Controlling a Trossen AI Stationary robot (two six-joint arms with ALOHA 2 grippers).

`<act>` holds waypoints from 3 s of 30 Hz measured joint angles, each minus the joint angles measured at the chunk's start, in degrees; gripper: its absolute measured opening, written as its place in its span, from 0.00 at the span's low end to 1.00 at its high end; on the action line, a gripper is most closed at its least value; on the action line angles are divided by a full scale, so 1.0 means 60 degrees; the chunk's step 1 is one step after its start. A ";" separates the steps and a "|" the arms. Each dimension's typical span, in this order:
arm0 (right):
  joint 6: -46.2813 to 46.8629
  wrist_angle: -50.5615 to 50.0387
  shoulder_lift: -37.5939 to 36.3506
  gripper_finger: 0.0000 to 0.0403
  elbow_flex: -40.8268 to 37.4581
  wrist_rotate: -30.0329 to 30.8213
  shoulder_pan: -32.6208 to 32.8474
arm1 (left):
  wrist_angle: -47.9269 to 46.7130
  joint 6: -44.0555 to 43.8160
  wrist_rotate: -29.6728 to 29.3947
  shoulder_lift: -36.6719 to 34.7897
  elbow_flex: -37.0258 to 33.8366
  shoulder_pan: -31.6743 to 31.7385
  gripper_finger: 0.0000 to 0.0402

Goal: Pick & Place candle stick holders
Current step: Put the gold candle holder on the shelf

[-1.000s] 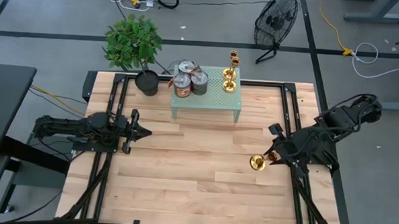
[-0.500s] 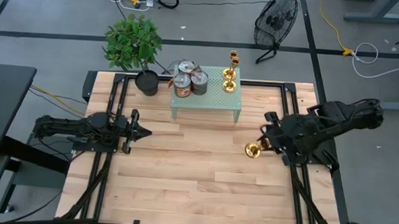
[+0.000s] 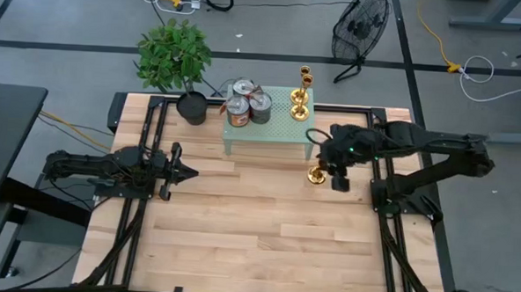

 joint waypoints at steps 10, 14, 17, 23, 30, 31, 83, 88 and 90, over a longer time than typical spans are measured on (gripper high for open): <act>0.0465 -0.0012 0.0998 0.36 0.1636 0.0000 -0.0908 | 0.0000 -0.0003 0.0000 -0.0004 0.0003 0.0000 0.07; 0.0737 -0.0040 0.1260 0.36 0.2065 -0.0087 -0.1158 | 0.0000 -0.0003 0.0000 -0.0004 0.0000 -0.0002 0.07; 0.0946 -0.0036 0.1387 0.36 0.2347 -0.0257 -0.1285 | 0.0002 -0.0003 0.0000 -0.0003 0.0003 -0.0001 0.07; 0.0966 0.0025 0.1520 0.36 0.2806 -0.0579 -0.1556 | 0.0004 0.0001 0.0000 -0.0004 -0.0001 0.0000 0.07; 0.0853 0.0040 0.1523 0.36 0.3116 -0.0572 -0.1999 | 0.0002 -0.0002 0.0000 -0.0003 0.0002 -0.0002 0.07; 0.0825 0.0036 0.1523 0.36 0.3133 -0.0576 -0.2066 | 0.0001 0.0000 0.0000 -0.0003 0.0002 0.0000 0.07; 0.2220 0.0215 0.2900 0.36 0.4114 -0.0221 -0.3522 | 0.0004 -0.0003 0.0000 0.0000 0.0001 -0.0004 0.07; 0.1633 0.0127 0.3267 0.36 0.4372 -0.0238 -0.3477 | 0.0003 -0.0003 0.0000 -0.0001 0.0001 -0.0001 0.07; 0.0948 0.0133 0.3323 0.36 0.4372 -0.0331 -0.3455 | 0.0001 -0.0003 0.0000 -0.0001 0.0002 -0.0001 0.07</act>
